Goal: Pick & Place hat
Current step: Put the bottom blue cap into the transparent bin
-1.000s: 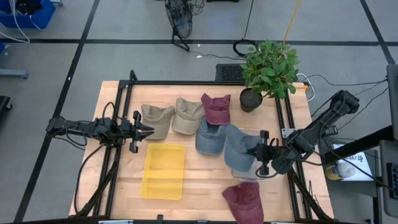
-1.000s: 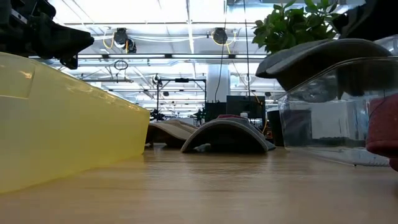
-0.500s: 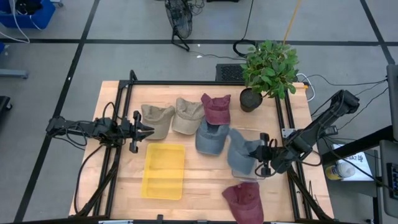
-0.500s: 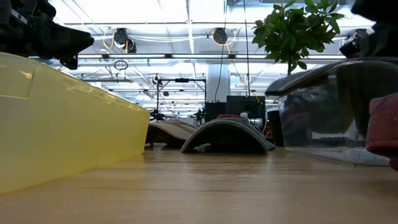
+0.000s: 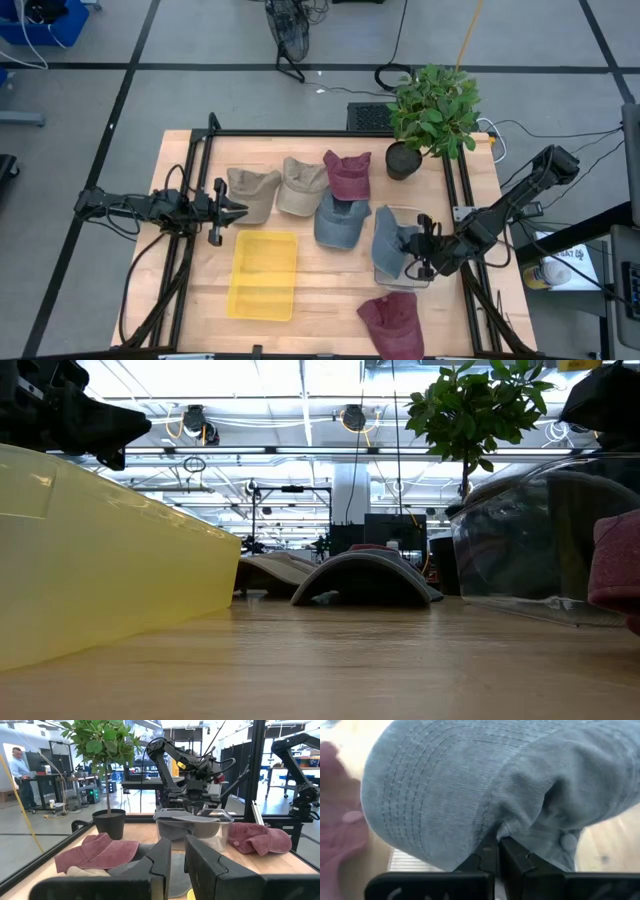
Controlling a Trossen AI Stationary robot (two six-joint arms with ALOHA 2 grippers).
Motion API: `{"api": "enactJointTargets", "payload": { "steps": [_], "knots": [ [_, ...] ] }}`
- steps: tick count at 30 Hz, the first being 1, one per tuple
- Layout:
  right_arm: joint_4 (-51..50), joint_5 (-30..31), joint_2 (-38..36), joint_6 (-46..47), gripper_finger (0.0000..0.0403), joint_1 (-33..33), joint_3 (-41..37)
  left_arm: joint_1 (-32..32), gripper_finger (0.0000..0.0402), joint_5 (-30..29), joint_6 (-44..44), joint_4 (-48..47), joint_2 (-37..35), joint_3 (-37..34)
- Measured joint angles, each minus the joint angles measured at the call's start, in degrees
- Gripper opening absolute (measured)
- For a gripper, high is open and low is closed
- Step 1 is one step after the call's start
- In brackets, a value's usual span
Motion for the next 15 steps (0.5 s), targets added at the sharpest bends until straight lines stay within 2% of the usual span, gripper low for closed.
{"api": "enactJointTargets", "payload": {
  "steps": [3,11,15],
  "knots": [
    [2.2,-3.2,-0.6,-3.1,0.0024,0.0,0.0,0.0,0.0061,0.0,0.1,0.0,0.0,0.0],
    [2.2,-3.1,-3.0,-2.6,0.0092,0.0,1.3,0.0,0.0061,0.0,-0.3,-0.1,0.0,0.0],
    [3.2,-3.0,-5.1,-2.5,0.0113,0.0,1.3,0.0,0.0061,0.0,-0.6,-0.1,0.0,0.0]
  ]
}}
